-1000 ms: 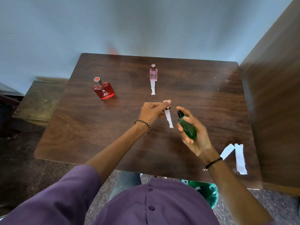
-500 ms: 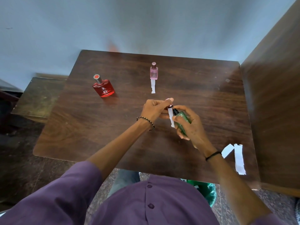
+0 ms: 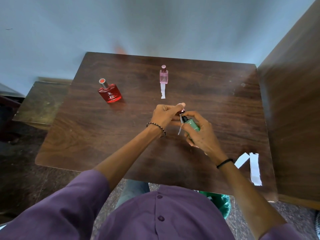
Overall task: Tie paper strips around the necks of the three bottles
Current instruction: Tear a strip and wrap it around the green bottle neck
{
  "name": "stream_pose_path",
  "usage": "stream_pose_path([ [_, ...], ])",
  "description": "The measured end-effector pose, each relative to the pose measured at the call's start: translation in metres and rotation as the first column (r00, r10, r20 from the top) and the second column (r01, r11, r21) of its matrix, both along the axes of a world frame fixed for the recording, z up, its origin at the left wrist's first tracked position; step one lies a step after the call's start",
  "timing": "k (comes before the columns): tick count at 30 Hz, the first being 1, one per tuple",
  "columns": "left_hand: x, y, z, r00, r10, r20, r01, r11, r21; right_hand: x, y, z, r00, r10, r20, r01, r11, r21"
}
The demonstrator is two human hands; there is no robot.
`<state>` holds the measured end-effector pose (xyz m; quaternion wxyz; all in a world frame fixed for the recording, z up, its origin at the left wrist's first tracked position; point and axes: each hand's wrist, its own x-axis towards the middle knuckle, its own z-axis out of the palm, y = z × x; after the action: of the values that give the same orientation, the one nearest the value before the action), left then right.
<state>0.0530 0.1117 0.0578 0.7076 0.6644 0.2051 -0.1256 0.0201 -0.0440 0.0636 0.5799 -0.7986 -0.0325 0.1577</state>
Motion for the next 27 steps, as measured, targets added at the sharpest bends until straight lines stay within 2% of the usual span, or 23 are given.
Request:
stream_pose_path([
  [27,-0.004,-0.023,0.004,0.998,-0.029,-0.063,0.027,0.999,-0.029,-0.006,-0.019,-0.011,1.000,-0.025,0.008,0.025,1.000,-0.016],
])
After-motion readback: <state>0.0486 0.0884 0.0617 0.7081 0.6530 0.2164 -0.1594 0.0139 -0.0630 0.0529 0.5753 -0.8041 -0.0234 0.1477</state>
